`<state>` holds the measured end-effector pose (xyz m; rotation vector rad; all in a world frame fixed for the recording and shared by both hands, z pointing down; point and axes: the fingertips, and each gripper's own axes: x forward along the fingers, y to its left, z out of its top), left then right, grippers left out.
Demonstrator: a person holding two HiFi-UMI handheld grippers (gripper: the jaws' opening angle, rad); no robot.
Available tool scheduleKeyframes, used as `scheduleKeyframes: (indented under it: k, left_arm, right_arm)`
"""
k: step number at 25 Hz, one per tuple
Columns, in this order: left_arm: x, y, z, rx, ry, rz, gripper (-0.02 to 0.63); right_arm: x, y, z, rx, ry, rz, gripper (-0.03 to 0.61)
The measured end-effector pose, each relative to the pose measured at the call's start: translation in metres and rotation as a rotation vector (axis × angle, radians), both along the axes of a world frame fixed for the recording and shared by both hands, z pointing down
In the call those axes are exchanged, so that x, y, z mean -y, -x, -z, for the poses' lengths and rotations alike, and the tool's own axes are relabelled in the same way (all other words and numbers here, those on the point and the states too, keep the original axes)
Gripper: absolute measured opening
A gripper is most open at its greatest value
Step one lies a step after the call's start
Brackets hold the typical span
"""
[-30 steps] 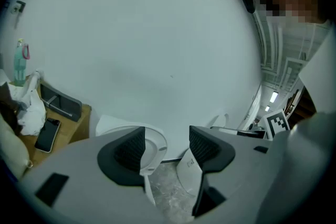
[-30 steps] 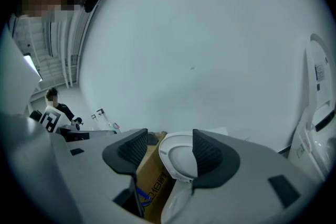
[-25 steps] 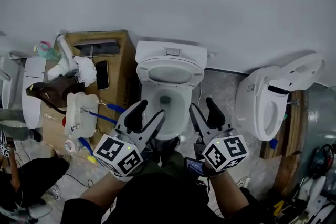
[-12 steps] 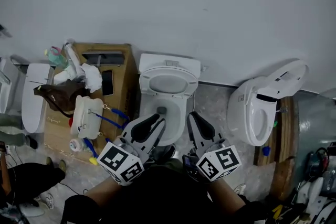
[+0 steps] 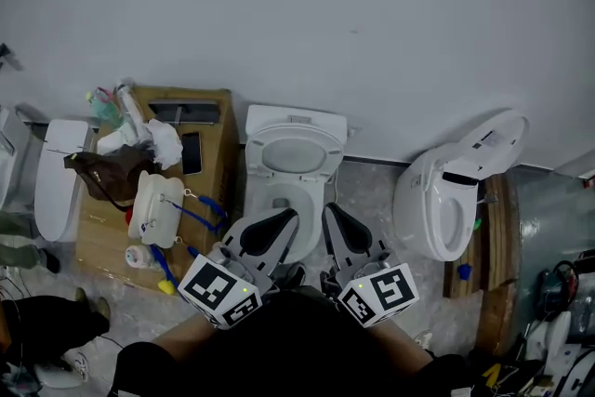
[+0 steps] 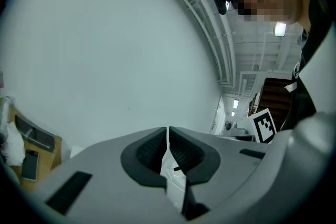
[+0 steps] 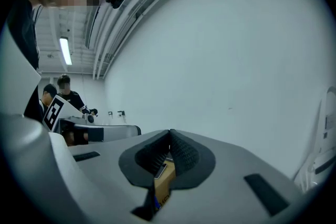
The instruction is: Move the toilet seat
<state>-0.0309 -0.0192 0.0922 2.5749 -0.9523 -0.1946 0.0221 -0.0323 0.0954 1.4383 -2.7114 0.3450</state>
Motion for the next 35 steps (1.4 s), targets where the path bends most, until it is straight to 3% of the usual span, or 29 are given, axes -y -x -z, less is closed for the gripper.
scheduleKeyframes:
  k: [16,35]
  left_arm:
    - [-0.015,0.001,-0.004,-0.034,0.004,-0.036,0.03]
    - [-0.019,0.006,-0.009,-0.038,0.031,-0.04,0.031]
  right_arm:
    - [-0.02,0.003,-0.008,-0.034,0.021,-0.037,0.032]
    - [-0.032,0.014,-0.011,-0.031,0.023,-0.006,0.032]
